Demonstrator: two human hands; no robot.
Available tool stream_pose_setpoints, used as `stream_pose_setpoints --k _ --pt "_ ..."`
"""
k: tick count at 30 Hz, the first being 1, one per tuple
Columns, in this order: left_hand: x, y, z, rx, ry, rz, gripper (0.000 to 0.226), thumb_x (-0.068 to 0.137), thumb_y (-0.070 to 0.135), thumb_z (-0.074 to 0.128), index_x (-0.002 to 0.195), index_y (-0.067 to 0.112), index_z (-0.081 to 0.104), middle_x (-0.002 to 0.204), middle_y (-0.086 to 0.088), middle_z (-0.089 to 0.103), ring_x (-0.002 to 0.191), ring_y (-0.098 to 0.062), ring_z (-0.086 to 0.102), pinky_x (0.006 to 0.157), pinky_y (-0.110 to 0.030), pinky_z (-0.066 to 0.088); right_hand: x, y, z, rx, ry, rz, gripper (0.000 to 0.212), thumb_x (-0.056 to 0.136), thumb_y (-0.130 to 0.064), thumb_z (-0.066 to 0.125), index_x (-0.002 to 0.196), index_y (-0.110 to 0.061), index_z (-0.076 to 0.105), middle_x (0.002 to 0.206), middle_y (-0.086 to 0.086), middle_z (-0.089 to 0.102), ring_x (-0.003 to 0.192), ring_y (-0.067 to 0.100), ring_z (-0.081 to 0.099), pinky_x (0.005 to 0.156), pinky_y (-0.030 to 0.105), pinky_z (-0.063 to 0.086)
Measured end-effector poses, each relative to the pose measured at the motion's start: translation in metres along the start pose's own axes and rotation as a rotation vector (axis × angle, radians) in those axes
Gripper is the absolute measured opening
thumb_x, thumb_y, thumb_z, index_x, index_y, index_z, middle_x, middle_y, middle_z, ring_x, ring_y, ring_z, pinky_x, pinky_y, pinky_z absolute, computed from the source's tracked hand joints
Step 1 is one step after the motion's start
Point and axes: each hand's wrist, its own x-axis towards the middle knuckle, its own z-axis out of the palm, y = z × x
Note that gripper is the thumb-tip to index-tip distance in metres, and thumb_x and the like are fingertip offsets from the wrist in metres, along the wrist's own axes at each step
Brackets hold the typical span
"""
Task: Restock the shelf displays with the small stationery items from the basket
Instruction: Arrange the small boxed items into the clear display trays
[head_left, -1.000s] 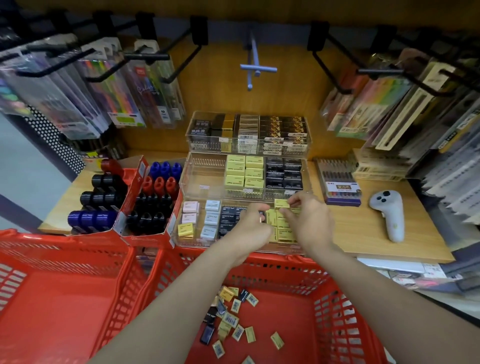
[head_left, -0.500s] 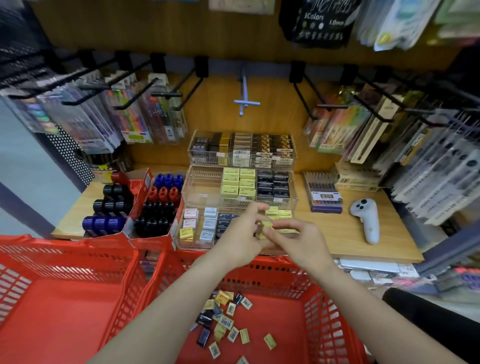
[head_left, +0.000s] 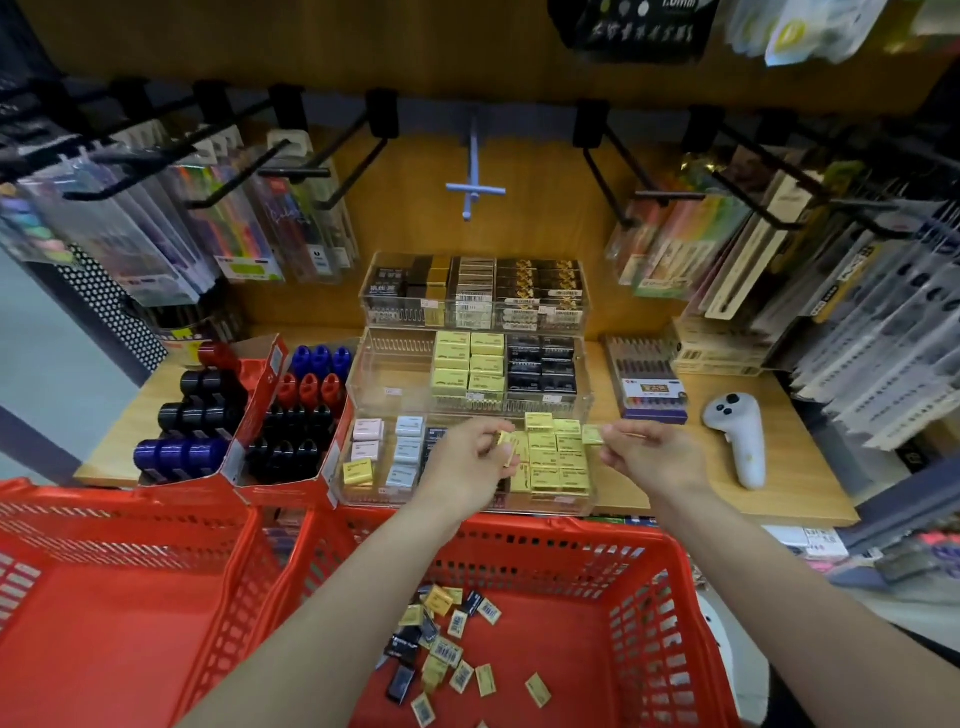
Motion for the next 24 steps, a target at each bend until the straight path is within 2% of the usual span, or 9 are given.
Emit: stream_pose_setpoints --k 3,5,7,8,10,13,20,22,24 --pt "0.013 -0.001 0.008 0.112 -0.008 0.030 0.022 0.103 0.009 0.047 0.115 0.021 0.061 0.114 -0.005 0.067 0.091 -0.009 0.070 0.076 -0.016 0.055 0.020 0.001 0.014 -0.024 0.020 -0.005 0.011 0.085 -0.012 0.076 0.090 -0.009 0.066 0.082 0.005 0.072 0.072 0.017 0.071 0.085 0.038 0.059" --pt "0.019 0.000 0.012 0.160 -0.024 0.030 0.020 0.103 0.012 0.047 0.113 0.024 0.060 0.108 -0.004 0.068 0.087 -0.008 0.070 0.065 -0.011 0.052 0.028 0.003 0.021 -0.135 0.065 -0.047 0.012 0.083 -0.016 0.077 0.087 -0.012 0.067 0.080 0.002 0.072 0.074 0.016 0.071 0.083 0.039 0.060" --pt "0.024 0.000 0.016 0.171 -0.039 0.024 0.018 0.103 0.013 0.047 0.111 0.024 0.059 0.106 -0.006 0.069 0.089 -0.012 0.070 0.079 -0.026 0.059 0.032 0.008 0.026 -0.322 0.114 -0.127 0.014 0.084 -0.025 0.077 0.082 -0.015 0.067 0.084 0.001 0.073 0.078 0.015 0.069 0.081 0.037 0.058" --pt "0.025 0.000 0.018 0.173 -0.046 0.017 0.017 0.103 0.013 0.048 0.111 0.024 0.059 0.105 -0.006 0.070 0.090 -0.014 0.070 0.086 -0.037 0.058 0.032 0.011 0.027 -0.400 0.131 -0.170 0.016 0.084 -0.029 0.077 0.082 -0.017 0.067 0.087 0.000 0.073 0.077 0.013 0.066 0.076 0.032 0.055" --pt "0.028 -0.001 0.020 0.179 -0.058 0.006 0.017 0.103 0.015 0.048 0.111 0.026 0.059 0.102 -0.004 0.071 0.091 -0.014 0.071 0.091 -0.045 0.056 0.028 0.015 0.026 -0.492 0.137 -0.240 0.020 0.082 -0.037 0.077 0.087 -0.020 0.067 0.086 -0.006 0.069 0.072 0.005 0.058 0.064 0.018 0.043" --pt "0.030 -0.002 0.021 0.171 -0.061 0.006 0.018 0.103 0.016 0.048 0.110 0.027 0.060 0.100 -0.003 0.072 0.091 -0.013 0.071 0.093 -0.045 0.055 0.023 0.022 0.022 -0.532 0.091 -0.305 0.029 0.076 -0.034 0.083 0.095 -0.018 0.068 0.084 -0.008 0.065 0.074 0.004 0.059 0.059 0.008 0.037" --pt "0.032 -0.001 0.023 0.152 -0.053 0.006 0.022 0.103 0.014 0.048 0.120 0.019 0.060 0.105 -0.001 0.071 0.091 -0.011 0.071 0.093 -0.039 0.055 0.025 0.022 0.026 -0.566 0.097 -0.298 0.025 0.080 -0.029 0.080 0.098 -0.016 0.070 0.085 -0.008 0.064 0.080 0.010 0.061 0.062 0.018 0.042" --pt "0.030 -0.001 0.023 0.114 -0.020 0.010 0.026 0.103 0.011 0.047 0.125 0.018 0.059 0.116 0.002 0.066 0.092 -0.009 0.071 0.093 -0.038 0.056 0.024 0.023 0.022 -0.574 0.072 -0.293 0.028 0.081 -0.030 0.079 0.104 -0.017 0.071 0.091 -0.008 0.065 0.084 0.010 0.062 0.067 0.020 0.044" --pt "0.026 -0.002 0.020 0.125 0.027 0.045 0.029 0.102 0.011 0.050 0.128 0.020 0.060 0.113 0.003 0.062 0.093 -0.011 0.071 0.086 -0.035 0.057 0.022 0.022 0.019 -0.593 0.024 -0.291 0.032 0.085 -0.030 0.076 0.113 -0.016 0.071 0.102 -0.004 0.068 0.089 0.012 0.063 0.072 0.020 0.045"
